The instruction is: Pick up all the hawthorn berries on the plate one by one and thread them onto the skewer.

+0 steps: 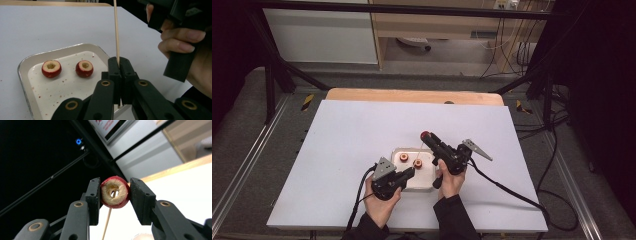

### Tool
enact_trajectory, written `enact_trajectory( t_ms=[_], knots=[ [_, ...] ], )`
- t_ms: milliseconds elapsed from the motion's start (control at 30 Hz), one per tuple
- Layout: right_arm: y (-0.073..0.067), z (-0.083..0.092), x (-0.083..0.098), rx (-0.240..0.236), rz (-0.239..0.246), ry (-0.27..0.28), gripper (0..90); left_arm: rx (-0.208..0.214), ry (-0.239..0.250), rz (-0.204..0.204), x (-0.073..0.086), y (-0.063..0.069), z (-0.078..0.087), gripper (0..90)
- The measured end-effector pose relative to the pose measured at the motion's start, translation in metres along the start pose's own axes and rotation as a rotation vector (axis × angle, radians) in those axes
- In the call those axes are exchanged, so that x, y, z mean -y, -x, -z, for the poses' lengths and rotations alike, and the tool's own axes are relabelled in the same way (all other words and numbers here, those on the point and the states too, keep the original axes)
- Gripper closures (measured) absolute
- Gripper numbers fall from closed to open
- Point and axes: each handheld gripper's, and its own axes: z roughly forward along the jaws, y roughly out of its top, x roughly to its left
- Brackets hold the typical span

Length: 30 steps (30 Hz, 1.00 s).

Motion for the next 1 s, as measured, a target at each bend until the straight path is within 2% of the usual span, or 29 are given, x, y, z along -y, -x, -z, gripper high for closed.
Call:
enact_trajectory(
  t_ms=[133, 300, 367, 433, 633, 800, 1000],
  knots=[
    [0.000, 0.001, 0.003, -0.002, -0.002, -0.015, 62.0, 0.010, 0.000, 0.004, 0.000, 0.000, -0.002, 88.8],
    [-0.002, 0.002, 0.009, -0.011, 0.001, -0.031, 62.1, 0.003, -0.001, 0.006, -0.001, -0.002, -0.005, 88.9],
    [-0.003, 0.003, 0.011, -0.020, 0.000, -0.057, 62.1, 0.001, 0.022, -0.003, -0.002, -0.002, -0.005, 88.8],
    [-0.004, 0.004, 0.016, -0.022, 0.005, -0.074, 62.1, 0.008, 0.011, 0.009, -0.003, -0.005, -0.006, 88.8],
    [-0.004, 0.005, 0.024, -0.028, 0.007, -0.128, 62.0, -0.012, 0.000, -0.014, -0.007, -0.008, -0.009, 88.8],
    [-0.004, 0.006, 0.028, -0.024, 0.025, -0.164, 61.9, -0.014, -0.001, -0.019, -0.008, -0.009, -0.012, 88.7],
    [-0.004, 0.007, 0.032, -0.015, 0.046, -0.194, 61.8, -0.006, -0.028, -0.028, -0.007, -0.012, -0.014, 88.7]
  ],
)
